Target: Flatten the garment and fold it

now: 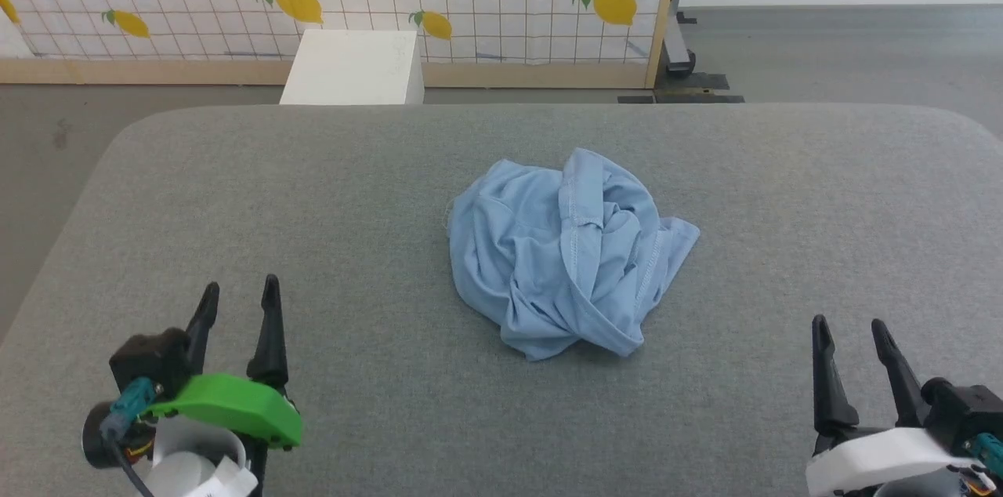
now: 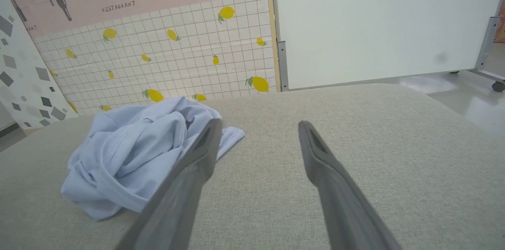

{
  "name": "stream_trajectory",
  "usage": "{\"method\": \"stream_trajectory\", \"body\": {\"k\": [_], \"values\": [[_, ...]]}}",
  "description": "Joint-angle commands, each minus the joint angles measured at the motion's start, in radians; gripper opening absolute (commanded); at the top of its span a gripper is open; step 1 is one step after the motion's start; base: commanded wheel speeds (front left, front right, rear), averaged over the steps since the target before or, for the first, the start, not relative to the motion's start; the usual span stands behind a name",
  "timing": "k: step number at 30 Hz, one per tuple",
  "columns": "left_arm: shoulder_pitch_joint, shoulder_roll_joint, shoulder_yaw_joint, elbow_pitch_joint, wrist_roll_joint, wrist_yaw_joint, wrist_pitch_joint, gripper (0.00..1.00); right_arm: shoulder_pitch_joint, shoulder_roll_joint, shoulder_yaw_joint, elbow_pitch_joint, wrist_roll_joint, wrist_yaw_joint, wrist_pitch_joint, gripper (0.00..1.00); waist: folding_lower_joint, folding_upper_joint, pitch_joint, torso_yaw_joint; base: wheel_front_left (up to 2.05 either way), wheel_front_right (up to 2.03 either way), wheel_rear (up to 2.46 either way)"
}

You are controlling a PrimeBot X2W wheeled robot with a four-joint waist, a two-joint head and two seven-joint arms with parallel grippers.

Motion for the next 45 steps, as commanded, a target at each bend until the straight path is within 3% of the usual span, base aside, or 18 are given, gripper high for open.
{"method": "stream_trajectory", "body": {"k": [1, 16, 33, 39, 45], "values": [[0.028, -0.010, 0.008, -0.012, 0.004, 0.007, -0.005, 1.00, 0.012, 0.000, 0.002, 0.002, -0.002, -0.001, -0.006, 1.00, 0.0000, 0.0000, 0.001, -0.001, 0.00, 0.00, 0.00], [0.089, -0.066, 0.049, -0.043, 0.043, -0.005, -0.005, 1.00, 0.017, 0.000, 0.009, 0.002, 0.002, -0.001, -0.006, 1.00, 0.0000, 0.0000, 0.007, -0.001, 0.00, 0.00, 0.00], [0.073, -0.076, 0.049, -0.047, 0.118, -0.008, -0.005, 1.00, -0.069, 0.000, 0.014, 0.031, -0.010, -0.001, 0.000, 1.00, 0.0000, 0.0000, 0.041, 0.013, 0.00, 0.00, 0.00], [0.052, -0.084, 0.052, -0.060, 0.147, -0.016, -0.005, 1.00, -0.243, 0.000, 0.061, 0.098, -0.045, -0.001, 0.169, 1.00, 0.0000, 0.0000, 0.093, 0.027, 0.00, 0.00, 0.00], [0.007, -0.090, 0.047, -0.068, 0.178, -0.033, -0.005, 1.00, -0.477, 0.000, 0.139, 0.213, -0.109, -0.001, 0.437, 1.00, 0.0000, 0.0000, 0.171, 0.051, 0.00, 0.00, 0.00]]}}
